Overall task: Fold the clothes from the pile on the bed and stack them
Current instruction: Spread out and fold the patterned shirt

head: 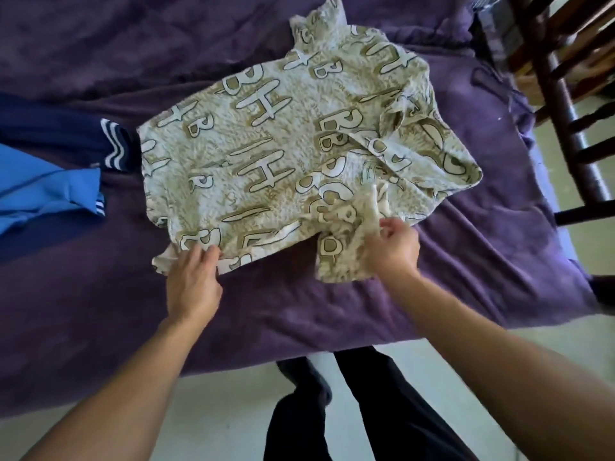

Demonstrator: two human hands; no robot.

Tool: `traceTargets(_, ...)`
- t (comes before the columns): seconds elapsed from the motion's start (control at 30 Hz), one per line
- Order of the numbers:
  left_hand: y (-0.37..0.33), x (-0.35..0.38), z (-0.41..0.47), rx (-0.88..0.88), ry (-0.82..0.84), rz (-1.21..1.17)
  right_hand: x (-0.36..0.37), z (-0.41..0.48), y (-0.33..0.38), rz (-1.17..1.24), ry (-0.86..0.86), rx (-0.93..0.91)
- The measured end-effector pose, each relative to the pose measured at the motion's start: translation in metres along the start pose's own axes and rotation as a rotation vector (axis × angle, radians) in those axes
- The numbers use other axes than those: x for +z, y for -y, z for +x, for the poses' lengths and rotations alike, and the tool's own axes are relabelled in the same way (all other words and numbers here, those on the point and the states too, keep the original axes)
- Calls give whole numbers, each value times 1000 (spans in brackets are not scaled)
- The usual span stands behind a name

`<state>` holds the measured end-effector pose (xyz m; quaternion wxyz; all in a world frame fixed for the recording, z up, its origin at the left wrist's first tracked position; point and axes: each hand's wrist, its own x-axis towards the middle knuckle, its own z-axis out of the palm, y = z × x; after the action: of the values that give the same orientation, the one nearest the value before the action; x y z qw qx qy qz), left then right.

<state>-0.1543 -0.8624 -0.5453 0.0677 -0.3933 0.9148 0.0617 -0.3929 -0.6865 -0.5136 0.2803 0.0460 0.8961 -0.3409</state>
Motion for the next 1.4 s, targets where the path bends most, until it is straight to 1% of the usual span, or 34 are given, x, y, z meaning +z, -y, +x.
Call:
traceTargets(0.07,8,-8,-16,38,30,22,-39,-9,27,-70,-167,-323)
traceTargets(0.1,13,-11,-24,51,51,43,-58,-14,36,-125,-219,-473)
traceTargets(0.13,16,-12,-30,56,73,64,-74,-22,43,-215,-239,-590)
traceTargets(0.17,18,-13,-35,52,93,82,-85,-31,46,-356,-221,-659)
traceTargets(0.2,19,-15,-38,37,114,98,-89,-40,46,-535,-154,-686)
traceTargets(0.23,20,-16,-42,20,137,119,-86,-49,41,-746,-41,-693)
traceTargets(0.27,20,-15,-46,13,183,147,-78,-59,30,-970,128,-684)
traceTargets(0.3,20,-14,-51,14,253,187,-68,-69,18,-1155,340,-675)
traceTargets(0.33,20,-13,-55,12,325,237,-57,-76,-1,-1239,593,-648)
traceTargets(0.37,20,-12,-59,3,382,274,-48,-83,-16,-1235,839,-579)
traceTargets(0.4,19,-10,-63,-7,412,292,-44,-85,-29,-1133,1006,-463)
traceTargets(0.43,18,-8,-65,-17,419,303,-47,-83,-36,-936,1075,-345)
traceTargets(0.47,16,-6,-67,-24,410,315,-49,-75,-40,-713,1003,-299)
traceTargets(0.5,14,-5,-68,-23,384,317,-52,-64,-39,-551,809,-300)
traceTargets(0.57,8,-2,-66,28,301,295,-59,-33,-34,-414,275,-336)
traceTargets(0.6,4,1,-63,66,271,270,-63,-15,-35,-380,64,-295)
traceTargets(0.63,0,6,-61,101,248,251,-70,3,-35,-328,-60,-226)
traceTargets(0.67,-4,10,-59,124,229,243,-74,18,-38,-264,-96,-103)
traceTargets(0.73,-3,19,-54,108,247,257,-73,44,-47,-76,-62,155)
traceTargets(0.77,1,22,-52,61,288,270,-71,50,-50,6,-27,224)
traceTargets(0.83,15,25,-46,-119,425,282,-67,52,-52,128,48,281)
traceTargets(0.9,34,26,-46,-288,532,306,-66,57,-54,177,-13,314)
traceTargets(0.93,42,25,-49,-320,562,301,-68,60,-57,213,-68,328)
traceTargets(0.97,47,25,-53,-326,558,278,-72,62,-59,244,-124,337)
traceTargets(1.0,50,25,-59,-313,513,256,-76,59,-59,251,-165,342)
traceTargets(1.03,50,25,-64,-281,428,233,-77,57,-60,239,-151,358)
traceTargets(1.07,47,24,-68,-214,321,201,-77,53,-62,225,-96,379)
traceTargets(1.13,36,28,-68,-6,150,168,-73,41,-63,182,14,396)
traceTargets(1.17,31,32,-65,77,140,166,-70,36,-64,154,38,387)
traceTargets(1.2,27,37,-64,108,184,180,-68,31,-66,132,38,380)
traceTargets(1.27,27,42,-60,43,285,201,-69,23,-67,191,16,396)
traceTargets(1.33,36,38,-55,-51,319,197,-77,18,-66,280,19,411)
traceTargets(1.4,45,28,-54,-46,369,181,-85,17,-59,362,27,423)
